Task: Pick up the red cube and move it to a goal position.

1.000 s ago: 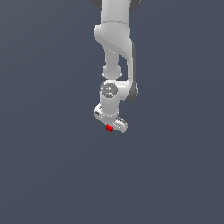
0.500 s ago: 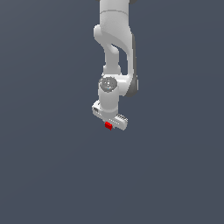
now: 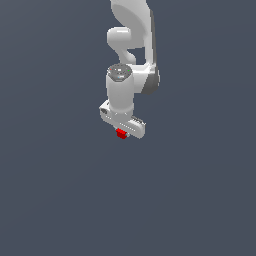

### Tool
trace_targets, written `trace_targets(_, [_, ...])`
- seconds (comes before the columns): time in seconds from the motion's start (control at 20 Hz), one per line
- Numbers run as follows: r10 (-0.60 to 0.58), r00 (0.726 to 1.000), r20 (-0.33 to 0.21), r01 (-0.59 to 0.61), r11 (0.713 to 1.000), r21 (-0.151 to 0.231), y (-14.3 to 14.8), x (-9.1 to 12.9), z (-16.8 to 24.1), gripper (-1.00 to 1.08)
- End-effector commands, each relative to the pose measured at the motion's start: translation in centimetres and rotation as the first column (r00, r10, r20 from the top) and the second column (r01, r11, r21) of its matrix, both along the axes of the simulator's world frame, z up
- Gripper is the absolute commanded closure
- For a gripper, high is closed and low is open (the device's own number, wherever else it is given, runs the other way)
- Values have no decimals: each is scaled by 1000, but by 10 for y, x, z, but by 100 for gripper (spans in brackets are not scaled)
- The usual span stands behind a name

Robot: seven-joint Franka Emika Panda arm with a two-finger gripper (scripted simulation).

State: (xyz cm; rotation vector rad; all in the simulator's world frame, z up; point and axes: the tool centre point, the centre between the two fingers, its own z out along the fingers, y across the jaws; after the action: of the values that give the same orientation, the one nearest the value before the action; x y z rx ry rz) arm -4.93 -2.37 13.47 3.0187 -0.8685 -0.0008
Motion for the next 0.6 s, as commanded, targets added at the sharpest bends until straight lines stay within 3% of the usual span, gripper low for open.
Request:
trace_targets(0.0, [0,1000,1,0,1000,0,-3,0,29,108])
trace_targets(0.55, [-1,1000,1,1,1000,-1,-18,3,149,108])
